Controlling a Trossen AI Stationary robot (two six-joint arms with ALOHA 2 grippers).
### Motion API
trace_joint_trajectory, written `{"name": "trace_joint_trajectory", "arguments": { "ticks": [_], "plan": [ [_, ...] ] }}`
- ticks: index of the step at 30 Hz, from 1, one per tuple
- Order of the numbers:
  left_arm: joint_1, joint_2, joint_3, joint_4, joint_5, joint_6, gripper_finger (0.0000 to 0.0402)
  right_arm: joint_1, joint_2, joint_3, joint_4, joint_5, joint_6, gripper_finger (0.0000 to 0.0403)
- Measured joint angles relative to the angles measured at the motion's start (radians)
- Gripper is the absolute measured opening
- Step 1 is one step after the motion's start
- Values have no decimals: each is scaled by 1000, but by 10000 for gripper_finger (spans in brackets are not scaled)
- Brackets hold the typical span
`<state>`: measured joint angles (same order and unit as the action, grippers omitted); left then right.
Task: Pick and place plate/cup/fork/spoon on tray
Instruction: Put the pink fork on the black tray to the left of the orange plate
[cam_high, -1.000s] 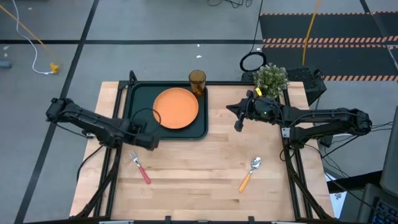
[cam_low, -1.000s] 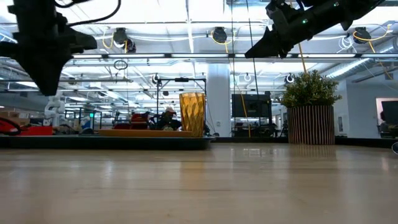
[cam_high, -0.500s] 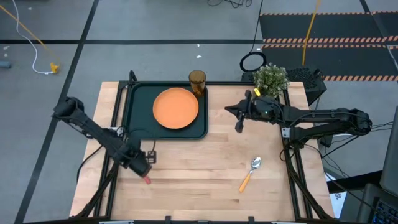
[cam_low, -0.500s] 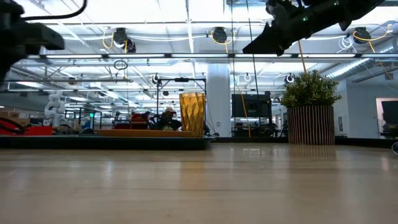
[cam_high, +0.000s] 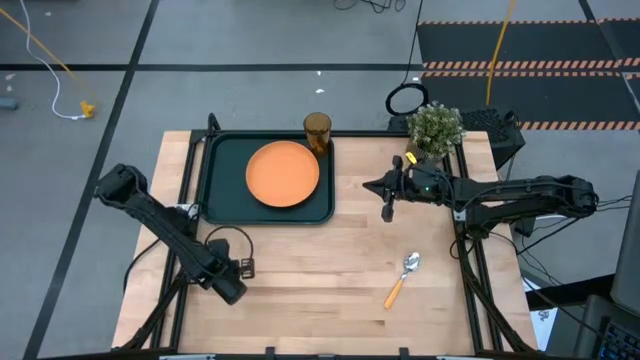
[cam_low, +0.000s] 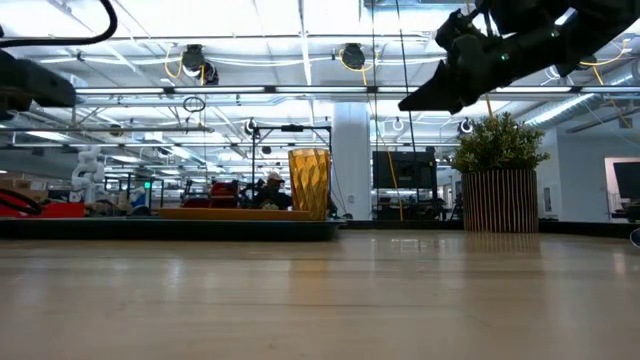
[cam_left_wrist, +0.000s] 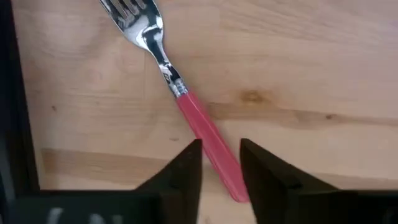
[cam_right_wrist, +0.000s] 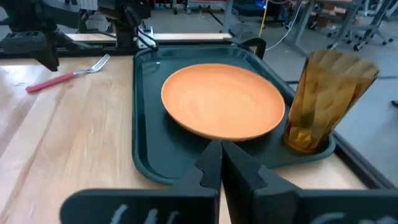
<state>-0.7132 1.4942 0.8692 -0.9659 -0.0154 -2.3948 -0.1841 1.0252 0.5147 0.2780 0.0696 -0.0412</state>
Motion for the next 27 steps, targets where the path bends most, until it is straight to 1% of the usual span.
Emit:
{"name": "trace_joint_trajectory", "arguments": {
  "ticks": [4,8,12,17,22,27],
  "plan": [
    [3,12,0,-54,35,-20,171,20,0,-7,-7,-23,13,0],
    [3,12,0,-99,42,-26,193,49,0,-8,-7,-23,18,0],
    [3,12,-2,-108,40,-27,193,69,0,-8,-1,-23,18,0],
    [16,12,-42,-66,37,-25,173,76,-1,-8,12,-22,22,0],
    [28,12,-113,44,27,-23,151,76,-1,-8,13,-21,22,0],
    [27,7,-170,143,13,-19,145,76,-1,-8,12,-21,21,0]
  ]
}}
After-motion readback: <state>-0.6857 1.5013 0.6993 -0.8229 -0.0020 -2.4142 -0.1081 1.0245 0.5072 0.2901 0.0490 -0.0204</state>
